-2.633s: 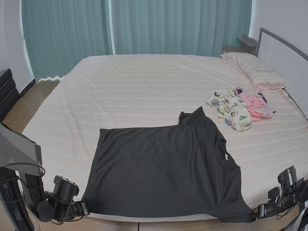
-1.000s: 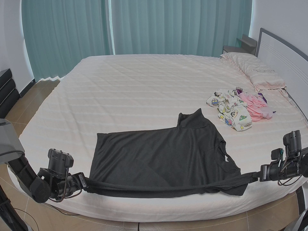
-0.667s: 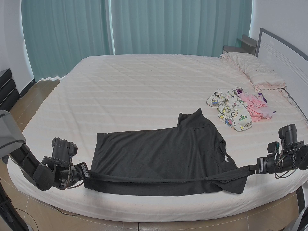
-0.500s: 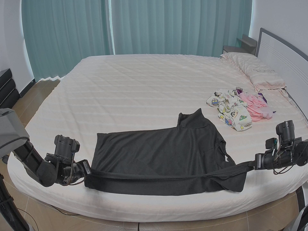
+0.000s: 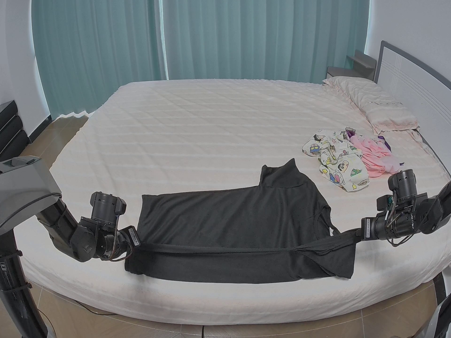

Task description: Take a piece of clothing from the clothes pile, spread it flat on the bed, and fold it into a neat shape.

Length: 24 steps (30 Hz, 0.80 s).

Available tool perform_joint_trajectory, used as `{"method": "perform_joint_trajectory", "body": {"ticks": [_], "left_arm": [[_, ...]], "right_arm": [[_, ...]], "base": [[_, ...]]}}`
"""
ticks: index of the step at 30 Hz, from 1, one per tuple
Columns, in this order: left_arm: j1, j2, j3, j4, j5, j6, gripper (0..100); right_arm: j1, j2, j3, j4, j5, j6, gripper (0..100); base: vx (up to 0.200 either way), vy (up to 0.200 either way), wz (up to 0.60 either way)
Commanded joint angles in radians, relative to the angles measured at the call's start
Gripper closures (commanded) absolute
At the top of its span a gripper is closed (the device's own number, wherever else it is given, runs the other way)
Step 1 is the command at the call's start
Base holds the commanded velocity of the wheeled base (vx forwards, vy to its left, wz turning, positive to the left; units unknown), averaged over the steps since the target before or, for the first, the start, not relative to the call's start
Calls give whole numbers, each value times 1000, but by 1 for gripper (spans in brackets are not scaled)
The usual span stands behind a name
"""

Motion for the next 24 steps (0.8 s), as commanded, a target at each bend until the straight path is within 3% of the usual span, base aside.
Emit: {"method": "perform_joint_trajectory", "body": {"ticks": [1, 24], "left_arm": [[1, 48, -45, 1, 0, -1, 100], [6, 144, -200, 65, 0, 4, 100]], "right_arm": [[1, 45, -28, -1, -7, 0, 100], [-13, 131, -99, -4, -10, 3, 100]], "base": [[0, 0, 0], [0, 0, 0]]}}
